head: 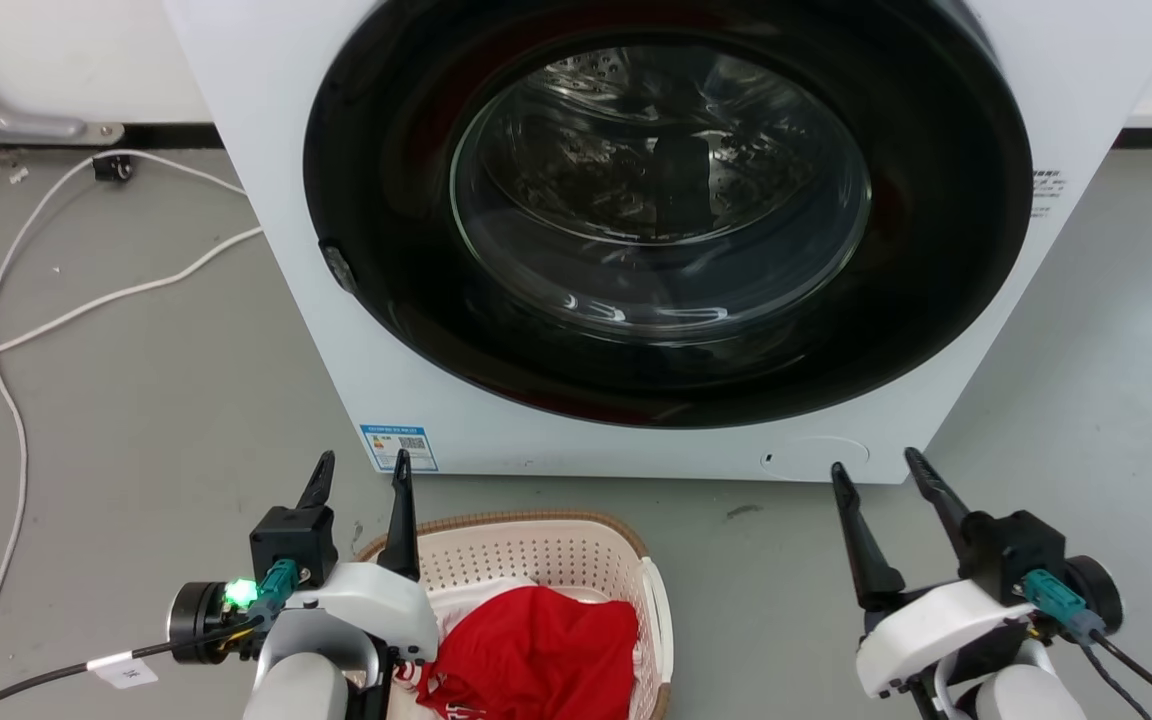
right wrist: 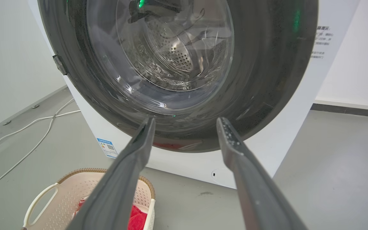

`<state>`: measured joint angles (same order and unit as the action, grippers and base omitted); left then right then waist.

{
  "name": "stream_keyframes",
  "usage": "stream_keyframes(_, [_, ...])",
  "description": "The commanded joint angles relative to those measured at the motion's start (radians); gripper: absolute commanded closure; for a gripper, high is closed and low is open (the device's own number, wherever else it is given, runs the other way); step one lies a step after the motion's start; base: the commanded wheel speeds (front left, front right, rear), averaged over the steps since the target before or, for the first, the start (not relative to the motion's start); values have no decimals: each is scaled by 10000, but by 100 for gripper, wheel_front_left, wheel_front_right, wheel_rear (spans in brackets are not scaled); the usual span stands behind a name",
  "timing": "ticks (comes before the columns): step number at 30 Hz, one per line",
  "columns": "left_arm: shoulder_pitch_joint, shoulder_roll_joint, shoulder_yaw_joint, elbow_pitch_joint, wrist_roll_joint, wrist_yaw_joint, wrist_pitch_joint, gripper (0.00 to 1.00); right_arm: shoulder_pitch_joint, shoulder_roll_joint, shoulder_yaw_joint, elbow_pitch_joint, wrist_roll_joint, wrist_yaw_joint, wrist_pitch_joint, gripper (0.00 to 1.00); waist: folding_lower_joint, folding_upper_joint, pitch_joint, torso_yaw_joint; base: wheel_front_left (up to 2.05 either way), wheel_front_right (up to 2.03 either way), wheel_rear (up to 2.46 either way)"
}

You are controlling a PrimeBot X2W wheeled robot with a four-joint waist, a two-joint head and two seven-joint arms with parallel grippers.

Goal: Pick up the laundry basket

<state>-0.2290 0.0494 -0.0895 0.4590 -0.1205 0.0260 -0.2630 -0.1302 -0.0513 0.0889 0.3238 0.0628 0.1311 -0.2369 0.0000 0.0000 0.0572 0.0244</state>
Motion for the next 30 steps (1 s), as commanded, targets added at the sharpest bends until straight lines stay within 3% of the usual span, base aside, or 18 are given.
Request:
stream_keyframes(1, [-112,16,72,115,-40,-37,-26,0,-160,18,107,105,45,-5,-24,0,0,0,144,-20,0,0,0])
stream_keyframes(21, [-562,16,679,2031,-729,-256,-25,0,-1547,15,1922,2278,1224,-5,-224,0,0,0,2467,50,0,0,0])
stream_keyframes(30, [-1380,328,1035,4079,-1049,-751,-25,0,-2709,12,3131,3863,2164,-5,-44,0,0,0,3337,85,0,0,0])
